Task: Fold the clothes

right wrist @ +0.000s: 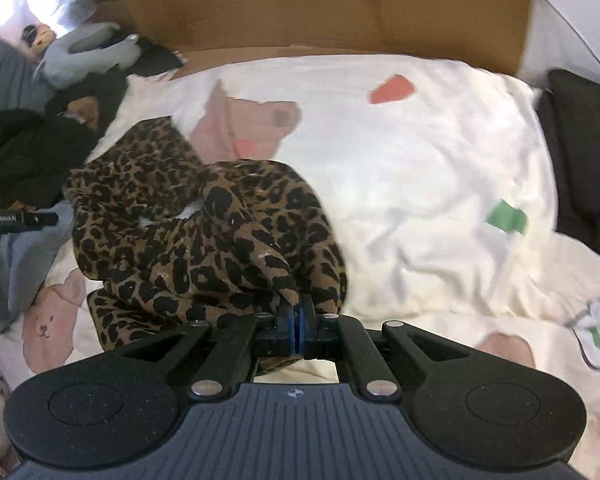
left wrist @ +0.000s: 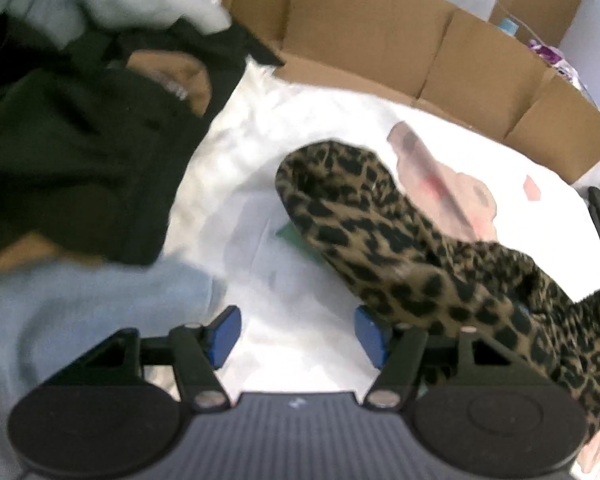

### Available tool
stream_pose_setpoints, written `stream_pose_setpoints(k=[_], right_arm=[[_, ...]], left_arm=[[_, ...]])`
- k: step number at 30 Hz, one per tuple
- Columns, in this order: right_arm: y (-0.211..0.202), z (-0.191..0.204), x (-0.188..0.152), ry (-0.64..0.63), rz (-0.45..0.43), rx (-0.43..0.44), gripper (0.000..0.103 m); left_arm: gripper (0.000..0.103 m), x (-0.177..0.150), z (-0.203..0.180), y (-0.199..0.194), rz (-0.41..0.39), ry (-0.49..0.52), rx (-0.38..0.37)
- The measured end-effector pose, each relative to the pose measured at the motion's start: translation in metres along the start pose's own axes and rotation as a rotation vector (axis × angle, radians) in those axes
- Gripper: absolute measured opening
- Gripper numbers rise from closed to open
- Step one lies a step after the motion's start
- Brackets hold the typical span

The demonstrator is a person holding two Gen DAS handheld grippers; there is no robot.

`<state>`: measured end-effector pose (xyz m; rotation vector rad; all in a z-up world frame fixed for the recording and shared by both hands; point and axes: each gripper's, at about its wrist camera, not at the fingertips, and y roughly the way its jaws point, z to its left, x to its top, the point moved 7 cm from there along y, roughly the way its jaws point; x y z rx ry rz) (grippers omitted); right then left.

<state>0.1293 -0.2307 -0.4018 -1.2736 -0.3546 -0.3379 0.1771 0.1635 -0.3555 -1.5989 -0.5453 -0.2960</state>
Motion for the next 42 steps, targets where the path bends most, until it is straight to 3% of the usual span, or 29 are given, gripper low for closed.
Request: stream_pose_setpoints(k=[7, 18, 23, 27, 30, 32, 33, 34, 36, 42], right_arm=[[-0.004, -0.028, -0.019, 0.091, -0.014, -0.024, 0.0], [0.002, -0.028, -0.046, 0.126, -0.001, -0.002, 0.0], [0.006, -0.029, -0.05, 0.117, 0.011, -0.007, 0.0], [0.009, -0.03, -0.051, 0.123, 0.011, -0.011, 0.0], [0.012, -0.031, -0.053, 0.137, 0.016, -0.011, 0.0], [0.012, -0.031, -0.054, 0.144, 0.018, -0.009, 0.0], [0.012, -0.03, -0.054, 0.143, 0.018, -0.009, 0.0], [0.012, -0.03, -0.054, 0.139, 0.015, -0.01, 0.0], [0.01, -0.03, -0.052, 0.136, 0.007, -0.011, 0.0], [0.001, -0.034, -0.043, 0.145, -0.036, -0.01, 0.0]], left_arm=[[0.07, 0.039, -0.014, 0.016, -0.028, 0.019, -0.021], [0.075, 0.073, -0.016, 0.03, -0.067, -0.157, -0.102], [0.077, 0.079, -0.011, 0.025, -0.158, -0.213, -0.117], [0.079, 0.073, -0.016, 0.051, -0.045, -0.216, -0.148], [0.079, 0.07, -0.02, 0.065, -0.015, -0.208, -0.161], [0.072, 0.065, -0.02, 0.073, 0.016, -0.214, -0.161], [0.055, 0.062, -0.019, 0.076, 0.033, -0.224, -0.165], [0.031, 0.058, -0.019, 0.079, 0.056, -0.235, -0.179], [0.01, 0.049, -0.02, 0.079, 0.089, -0.22, -0.182], [0.005, 0.032, -0.016, 0.049, 0.074, -0.17, -0.171]])
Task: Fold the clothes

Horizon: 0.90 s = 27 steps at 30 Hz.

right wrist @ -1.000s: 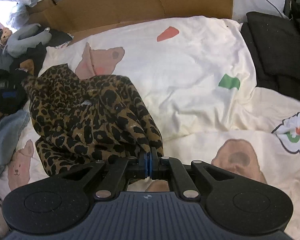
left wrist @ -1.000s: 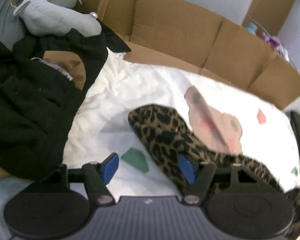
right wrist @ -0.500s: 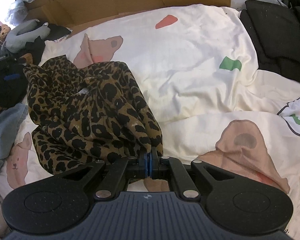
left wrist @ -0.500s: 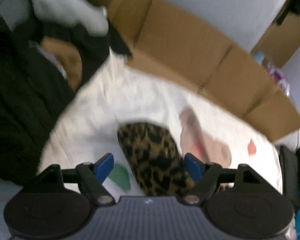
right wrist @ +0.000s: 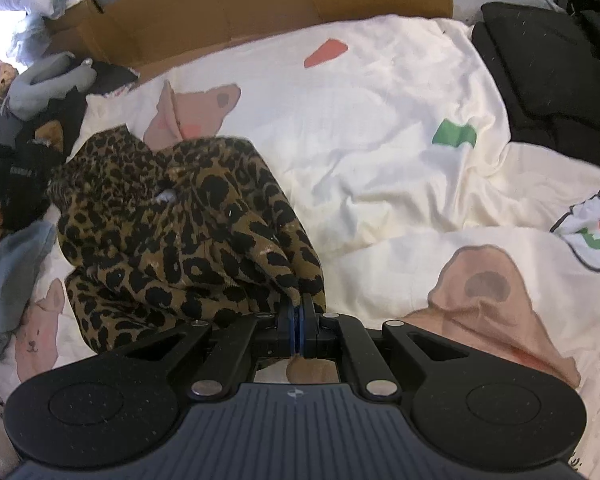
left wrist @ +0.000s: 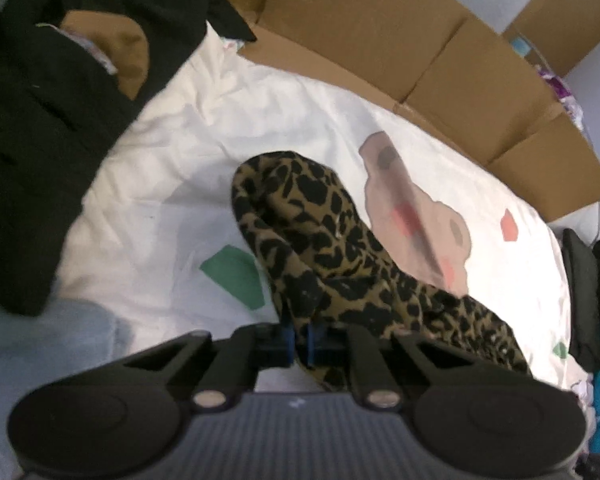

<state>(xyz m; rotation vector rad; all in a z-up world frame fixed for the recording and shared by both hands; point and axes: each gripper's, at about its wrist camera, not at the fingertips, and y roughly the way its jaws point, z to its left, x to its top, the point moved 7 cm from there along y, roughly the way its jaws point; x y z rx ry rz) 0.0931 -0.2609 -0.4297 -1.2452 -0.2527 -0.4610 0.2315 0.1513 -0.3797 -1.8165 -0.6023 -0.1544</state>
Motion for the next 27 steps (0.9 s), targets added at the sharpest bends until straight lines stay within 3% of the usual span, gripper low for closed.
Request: stream_pose_setpoints(k=[13, 27], right_arm=[[-0.028, -0.003, 0.042, -0.063, -0.08, -0.001, 0.0], [-0.059, 0.005, 0.074, -0.125, -0.118, 0.005, 0.0]], left_arm=[[0.003, -0.08, 0.009, -0.095, -0.019, -0.025, -0.043], [0.002, -0.161, -0.018, -0.148, 0.044, -0.008, -0.092]])
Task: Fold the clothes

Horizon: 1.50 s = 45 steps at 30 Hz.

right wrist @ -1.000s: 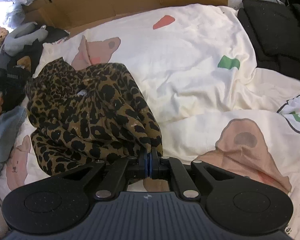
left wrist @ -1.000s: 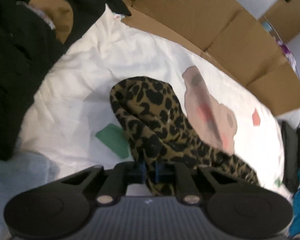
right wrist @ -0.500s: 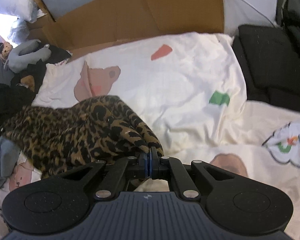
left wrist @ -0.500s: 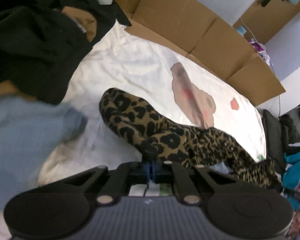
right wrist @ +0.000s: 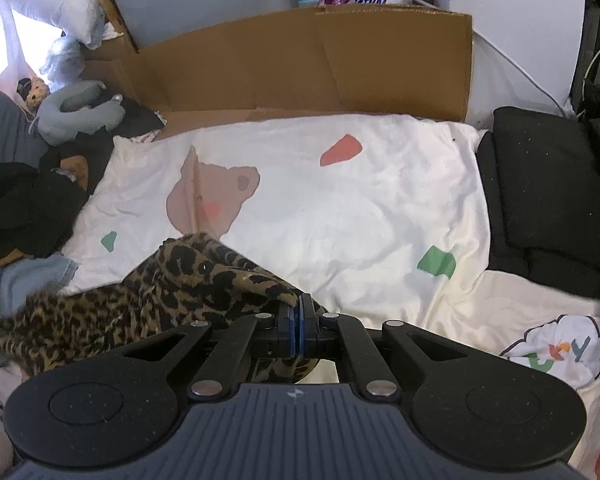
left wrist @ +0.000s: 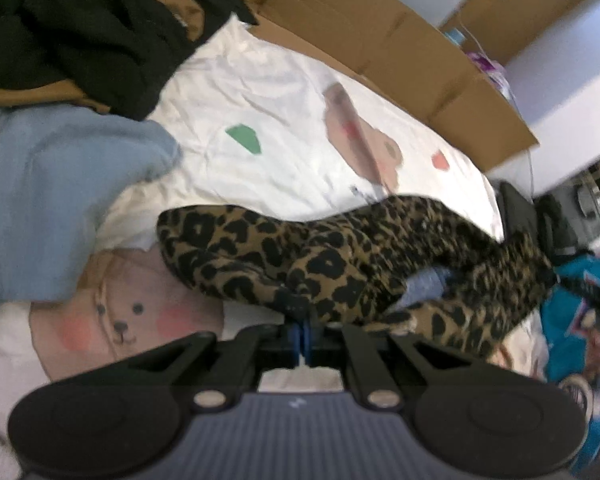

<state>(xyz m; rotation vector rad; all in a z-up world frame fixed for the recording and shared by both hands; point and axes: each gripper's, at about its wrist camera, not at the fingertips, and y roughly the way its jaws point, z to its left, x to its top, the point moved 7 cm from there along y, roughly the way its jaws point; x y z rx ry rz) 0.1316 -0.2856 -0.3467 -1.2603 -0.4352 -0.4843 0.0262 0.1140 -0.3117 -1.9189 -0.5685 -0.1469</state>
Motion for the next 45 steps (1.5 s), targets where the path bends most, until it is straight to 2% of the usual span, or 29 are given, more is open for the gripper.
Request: stream_pose_setpoints(k=[3, 6, 12, 14, 17, 20, 28, 34, 38, 41, 45], right_arm=[[-0.004, -0.005, -0.001, 0.004, 0.006, -0.001, 0.0], [-0.004, -0.008, -0.011, -0.001, 0.021, -0.006, 0.0], [0.014, -0.017, -0.037, 0.024, 0.065, -0.032, 0.0], [0.018, -0.019, -0.043, 0.035, 0.067, -0.035, 0.0], [0.024, -0.024, -0.051, 0.065, 0.064, -0.03, 0.0], [0.028, -0.027, -0.057, 0.066, 0.071, -0.041, 0.0], [0.029, -0.026, -0.069, 0.066, 0.08, -0.032, 0.0], [0.027, -0.026, -0.07, 0.057, 0.083, -0.034, 0.0], [0.029, -0.026, -0.07, 0.061, 0.079, -0.036, 0.0], [0.029, -0.026, -0.072, 0.063, 0.079, -0.037, 0.0], [0.03, -0.027, -0.074, 0.066, 0.082, -0.039, 0.0]], left_arm=[[0.002, -0.017, -0.005, -0.003, 0.027, 0.001, -0.024], [0.004, -0.031, 0.0, 0.008, 0.065, 0.02, 0.0], [0.017, -0.041, 0.012, 0.022, 0.142, 0.056, 0.06], [0.021, -0.04, 0.017, 0.018, 0.147, 0.065, 0.069], [0.021, -0.033, 0.026, 0.008, 0.139, 0.102, 0.12], [0.021, -0.024, 0.025, 0.003, 0.119, 0.135, 0.131], [0.021, -0.008, -0.008, 0.039, 0.109, 0.299, 0.103], [0.031, -0.015, -0.044, 0.066, 0.141, 0.533, 0.073], [0.032, -0.021, -0.055, 0.082, 0.167, 0.684, 0.112], [0.039, -0.019, -0.053, 0.089, 0.173, 0.711, 0.118], [0.052, -0.02, -0.052, 0.1, 0.195, 0.752, 0.102]])
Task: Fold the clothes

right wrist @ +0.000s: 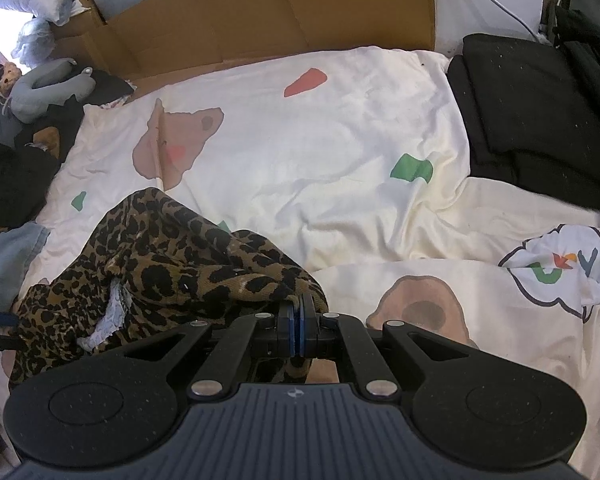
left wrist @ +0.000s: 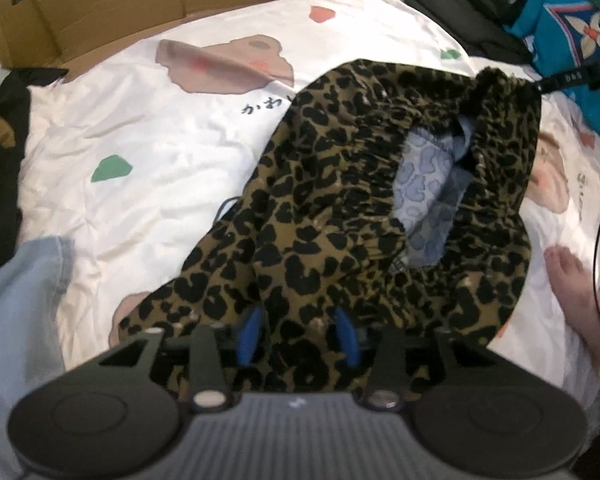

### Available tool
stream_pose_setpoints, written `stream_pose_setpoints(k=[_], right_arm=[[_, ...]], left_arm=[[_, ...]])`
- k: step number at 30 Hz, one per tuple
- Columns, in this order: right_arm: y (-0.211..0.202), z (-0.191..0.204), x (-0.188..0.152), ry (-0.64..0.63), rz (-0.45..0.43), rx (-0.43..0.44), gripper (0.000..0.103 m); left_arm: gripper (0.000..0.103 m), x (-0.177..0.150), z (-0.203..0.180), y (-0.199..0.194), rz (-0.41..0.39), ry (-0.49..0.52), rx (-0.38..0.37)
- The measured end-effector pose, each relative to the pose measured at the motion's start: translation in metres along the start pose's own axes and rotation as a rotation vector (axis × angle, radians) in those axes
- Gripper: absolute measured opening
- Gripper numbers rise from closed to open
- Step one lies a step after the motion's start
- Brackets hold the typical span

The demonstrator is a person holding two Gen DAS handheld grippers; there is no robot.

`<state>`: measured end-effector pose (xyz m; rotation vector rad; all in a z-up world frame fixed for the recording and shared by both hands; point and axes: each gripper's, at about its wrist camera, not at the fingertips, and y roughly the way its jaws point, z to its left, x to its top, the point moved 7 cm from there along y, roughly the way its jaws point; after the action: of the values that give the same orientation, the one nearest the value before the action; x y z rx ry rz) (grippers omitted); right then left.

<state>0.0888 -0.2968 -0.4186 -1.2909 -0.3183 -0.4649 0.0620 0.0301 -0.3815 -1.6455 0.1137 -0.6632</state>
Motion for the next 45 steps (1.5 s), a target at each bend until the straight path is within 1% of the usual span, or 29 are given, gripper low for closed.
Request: stream_pose_setpoints(k=[3, 5, 6, 7, 8, 10, 15, 19, 23, 26, 29, 33, 40, 45], right_arm=[[0.002, 0.0, -0.002, -0.002, 0.007, -0.002, 0.0], [0.002, 0.0, -0.002, -0.005, 0.005, -0.001, 0.0], [0.002, 0.0, -0.002, -0.006, 0.003, -0.001, 0.0], [0.002, 0.001, -0.002, -0.007, 0.001, 0.0, 0.0], [0.001, 0.0, -0.001, -0.008, -0.001, 0.002, 0.0], [0.0, 0.001, 0.0, -0.022, -0.008, 0.003, 0.0], [-0.005, 0.0, 0.007, -0.028, -0.026, 0.005, 0.0], [-0.007, -0.003, 0.015, -0.013, -0.042, 0.0, 0.0], [-0.009, -0.005, 0.023, -0.001, -0.056, -0.004, 0.0], [-0.009, -0.006, 0.031, 0.009, -0.061, 0.001, 0.0], [-0.009, -0.005, 0.04, -0.008, -0.071, 0.004, 0.0], [-0.007, 0.0, 0.056, -0.034, -0.084, 0.006, 0.0], [0.015, 0.007, 0.083, -0.101, -0.078, -0.01, 0.0], [0.036, 0.005, 0.106, -0.131, -0.073, -0.023, 0.0]], left_arm=[[0.053, -0.001, -0.003, 0.01, 0.017, 0.021, -0.022], [0.048, -0.002, -0.003, 0.017, 0.033, 0.018, -0.026], [0.033, -0.003, -0.003, 0.021, 0.042, 0.015, -0.028], [0.011, -0.004, -0.001, 0.024, 0.053, 0.004, -0.034], [0.007, -0.004, 0.0, 0.024, 0.059, -0.008, -0.043], [0.005, -0.001, 0.001, 0.017, 0.036, -0.015, -0.057], [0.004, 0.022, 0.015, -0.024, -0.11, -0.068, -0.087], [0.004, 0.04, 0.04, -0.05, -0.202, -0.131, -0.097], [0.004, 0.053, 0.072, -0.062, -0.26, -0.213, -0.09], [0.004, 0.061, 0.093, -0.064, -0.293, -0.284, -0.095], [0.004, 0.072, 0.109, -0.059, -0.318, -0.344, -0.101], [0.004, 0.083, 0.127, -0.052, -0.336, -0.396, -0.109], [0.004, 0.106, 0.16, -0.02, -0.316, -0.435, -0.09], [0.004, 0.132, 0.182, 0.0, -0.316, -0.438, -0.066]])
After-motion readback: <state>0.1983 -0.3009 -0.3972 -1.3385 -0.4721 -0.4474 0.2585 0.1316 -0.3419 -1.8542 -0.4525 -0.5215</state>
